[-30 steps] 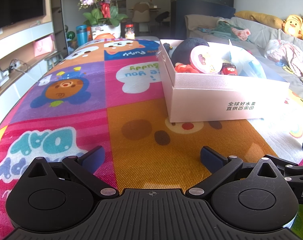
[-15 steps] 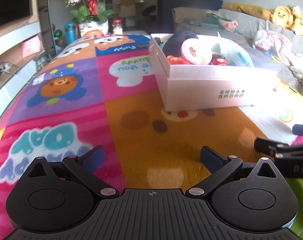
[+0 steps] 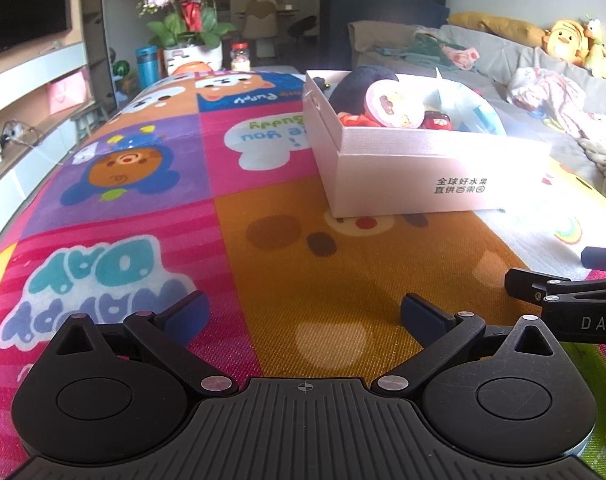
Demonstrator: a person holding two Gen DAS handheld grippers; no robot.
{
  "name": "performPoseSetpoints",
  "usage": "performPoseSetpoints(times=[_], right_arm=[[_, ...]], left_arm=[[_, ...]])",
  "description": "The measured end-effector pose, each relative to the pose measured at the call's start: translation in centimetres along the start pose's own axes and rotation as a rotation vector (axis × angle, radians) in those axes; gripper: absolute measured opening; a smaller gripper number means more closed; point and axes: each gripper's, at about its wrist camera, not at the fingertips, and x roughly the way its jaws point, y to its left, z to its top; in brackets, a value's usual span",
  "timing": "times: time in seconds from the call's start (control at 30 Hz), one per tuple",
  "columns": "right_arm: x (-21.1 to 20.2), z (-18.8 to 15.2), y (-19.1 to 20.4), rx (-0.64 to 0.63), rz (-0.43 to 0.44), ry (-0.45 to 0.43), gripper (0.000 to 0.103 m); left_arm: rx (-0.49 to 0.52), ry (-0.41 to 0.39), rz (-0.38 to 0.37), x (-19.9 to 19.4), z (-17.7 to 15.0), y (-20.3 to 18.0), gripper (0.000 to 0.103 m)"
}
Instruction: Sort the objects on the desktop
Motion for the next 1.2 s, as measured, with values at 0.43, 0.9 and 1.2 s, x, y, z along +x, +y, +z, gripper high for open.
performPoseSetpoints(times=[0.43,0.9,1.2], right_arm=[[-0.02,-0.01,-0.01,0.0,0.0,0.0,0.103],[-0.02,-0.03,-0.02,0.0,0.0,0.0,0.103],[0.01,-0.01,0.01,0.0,0.0,0.0,0.103]], left_arm=[[-0.001,0.0,-0.001,0.02,0.01,0.02,0.103],[0.0,0.0,-0.001,0.04,0.0,0.02,0.103],[-0.004,0.0,0.003,0.0,0.11,0.0,0.103]])
